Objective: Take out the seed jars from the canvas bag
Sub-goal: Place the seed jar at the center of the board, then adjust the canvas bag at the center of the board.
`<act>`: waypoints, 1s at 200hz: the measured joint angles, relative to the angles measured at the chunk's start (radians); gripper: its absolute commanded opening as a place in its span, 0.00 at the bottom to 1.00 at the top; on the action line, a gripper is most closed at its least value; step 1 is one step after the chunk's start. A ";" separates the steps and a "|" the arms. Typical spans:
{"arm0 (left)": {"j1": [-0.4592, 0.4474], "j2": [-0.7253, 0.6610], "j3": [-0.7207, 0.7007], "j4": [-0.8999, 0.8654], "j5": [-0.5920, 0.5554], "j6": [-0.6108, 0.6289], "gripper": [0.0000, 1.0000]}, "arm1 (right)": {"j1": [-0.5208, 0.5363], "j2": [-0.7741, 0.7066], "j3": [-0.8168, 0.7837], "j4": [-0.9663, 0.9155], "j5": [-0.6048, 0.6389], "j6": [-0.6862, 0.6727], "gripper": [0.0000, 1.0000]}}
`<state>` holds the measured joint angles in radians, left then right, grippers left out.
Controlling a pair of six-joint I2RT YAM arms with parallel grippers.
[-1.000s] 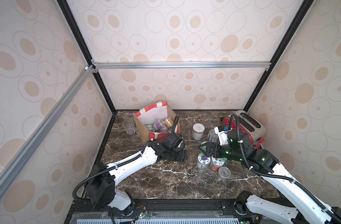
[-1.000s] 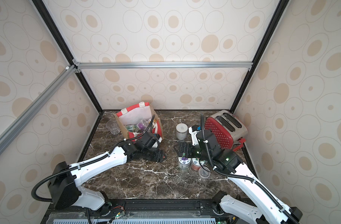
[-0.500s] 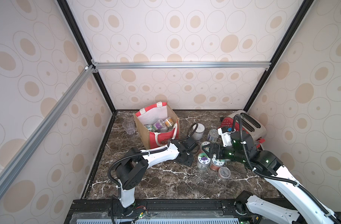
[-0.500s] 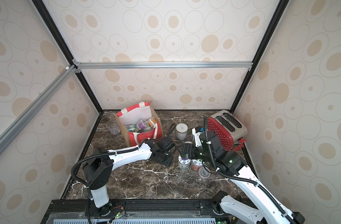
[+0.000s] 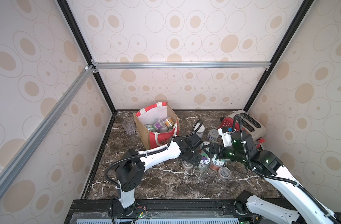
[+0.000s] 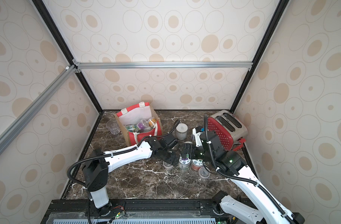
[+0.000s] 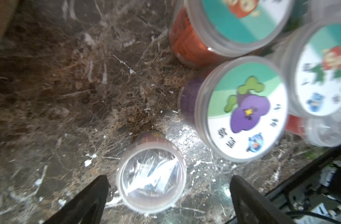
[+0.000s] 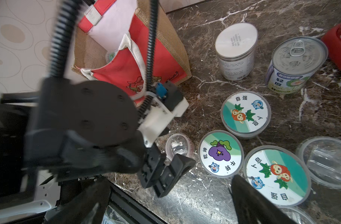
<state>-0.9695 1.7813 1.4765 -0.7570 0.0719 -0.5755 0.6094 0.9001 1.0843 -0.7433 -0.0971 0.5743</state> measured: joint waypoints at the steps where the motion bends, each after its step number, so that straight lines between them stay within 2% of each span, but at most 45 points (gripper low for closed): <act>1: 0.000 -0.006 0.003 -0.005 -0.002 0.000 0.98 | 0.000 0.000 0.000 -0.001 0.000 0.000 1.00; 30: 0.014 -0.142 0.119 -0.095 -0.045 0.006 0.98 | -0.003 0.001 0.010 -0.025 0.016 0.000 1.00; 51: 0.060 -0.223 0.232 -0.153 -0.080 0.024 0.98 | -0.004 0.016 0.028 -0.035 0.022 0.000 1.00; 70: 0.174 -0.264 0.329 -0.194 -0.109 0.062 0.98 | -0.004 0.046 0.035 -0.028 0.005 -0.003 0.97; 92: 0.365 -0.259 0.430 -0.219 -0.172 0.129 0.98 | -0.005 0.108 0.048 -0.013 -0.048 -0.009 0.94; 114: 0.544 -0.208 0.496 -0.219 -0.229 0.194 0.98 | -0.005 0.168 0.061 0.010 -0.108 -0.016 0.92; 134: 0.653 -0.122 0.550 -0.203 -0.244 0.247 0.98 | -0.005 0.199 0.067 0.025 -0.151 -0.019 0.91; 161: 0.746 0.036 0.634 -0.185 -0.197 0.301 0.98 | -0.004 0.225 0.084 0.028 -0.200 -0.027 0.90; 200: 0.798 0.230 0.693 -0.156 -0.111 0.386 0.98 | -0.004 0.261 0.105 0.031 -0.244 -0.049 0.90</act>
<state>-0.1711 2.0113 2.1693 -0.9134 -0.0395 -0.1898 0.6056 1.1606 1.1896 -0.7128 -0.3408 0.5251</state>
